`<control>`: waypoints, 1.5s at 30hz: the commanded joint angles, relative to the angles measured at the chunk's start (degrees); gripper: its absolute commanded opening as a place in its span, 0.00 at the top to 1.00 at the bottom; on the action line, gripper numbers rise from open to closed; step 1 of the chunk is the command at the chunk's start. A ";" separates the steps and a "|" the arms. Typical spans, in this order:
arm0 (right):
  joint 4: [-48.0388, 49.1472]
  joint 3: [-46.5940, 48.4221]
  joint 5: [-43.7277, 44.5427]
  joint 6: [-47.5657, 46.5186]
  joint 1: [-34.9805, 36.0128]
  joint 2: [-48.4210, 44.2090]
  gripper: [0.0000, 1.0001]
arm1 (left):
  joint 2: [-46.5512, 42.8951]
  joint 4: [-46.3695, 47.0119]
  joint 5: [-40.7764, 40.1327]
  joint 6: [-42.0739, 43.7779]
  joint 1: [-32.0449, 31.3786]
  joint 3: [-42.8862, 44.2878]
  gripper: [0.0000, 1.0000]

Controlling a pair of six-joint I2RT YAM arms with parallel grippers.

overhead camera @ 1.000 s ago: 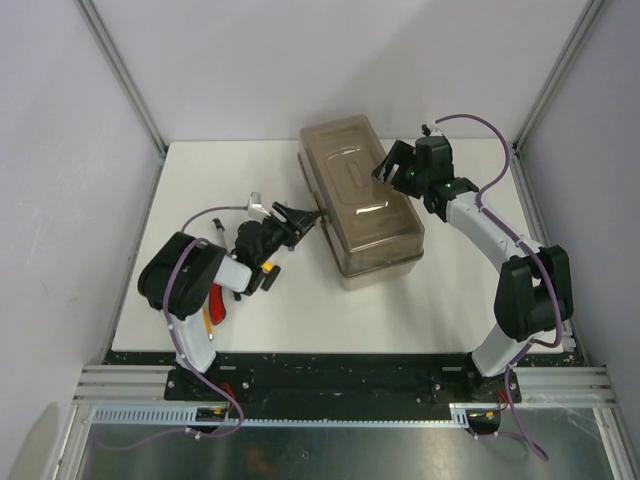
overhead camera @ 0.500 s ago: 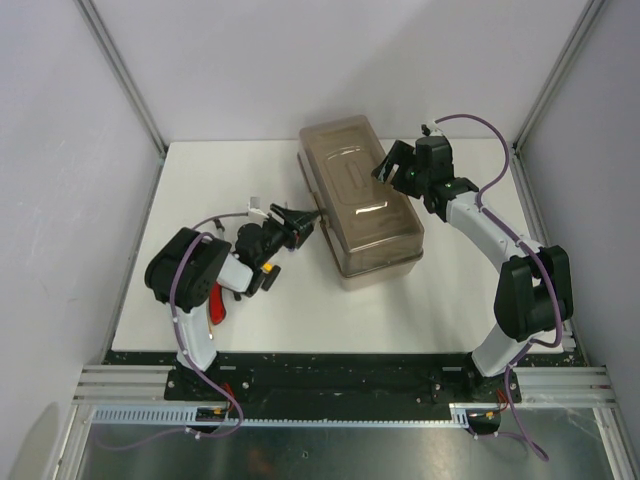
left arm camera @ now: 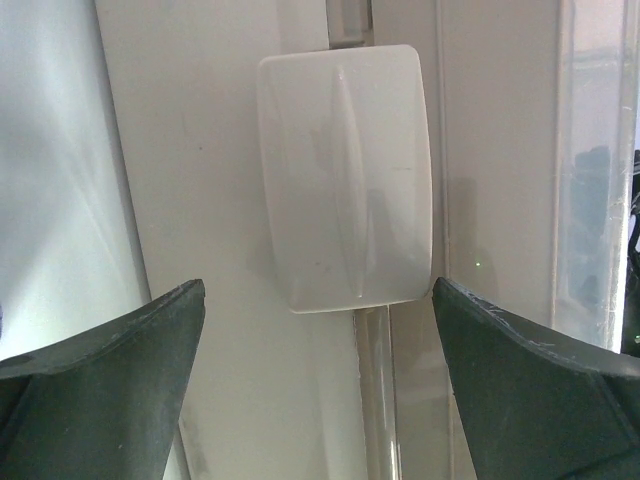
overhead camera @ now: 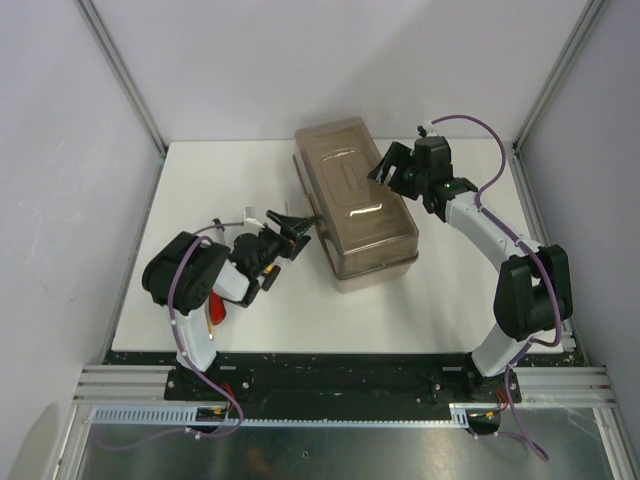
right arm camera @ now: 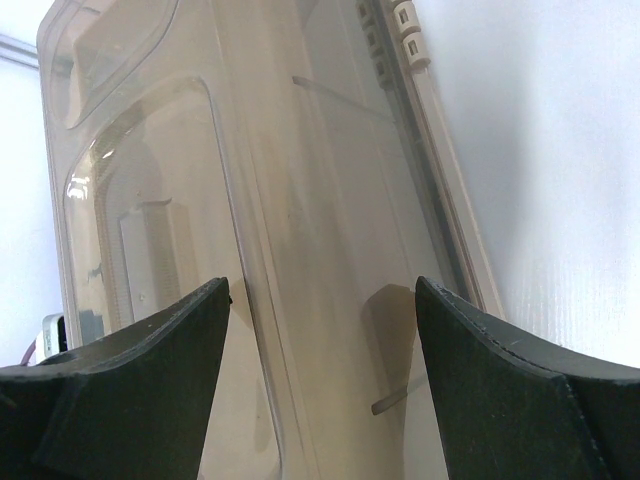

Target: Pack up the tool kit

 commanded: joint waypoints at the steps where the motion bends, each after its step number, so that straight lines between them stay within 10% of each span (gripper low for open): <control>1: -8.70 -1.67 -8.61 1.31 3.30 2.58 0.23 | -1.95 19.91 0.08 2.84 -0.69 1.69 0.01; 26: -8.97 -1.61 -8.20 1.09 2.95 2.55 0.23 | -5.15 17.39 1.78 3.71 0.39 3.38 0.41; 45: -8.50 -1.65 -8.71 1.09 2.60 2.36 0.23 | -5.32 17.76 -1.00 2.66 1.12 -0.47 0.01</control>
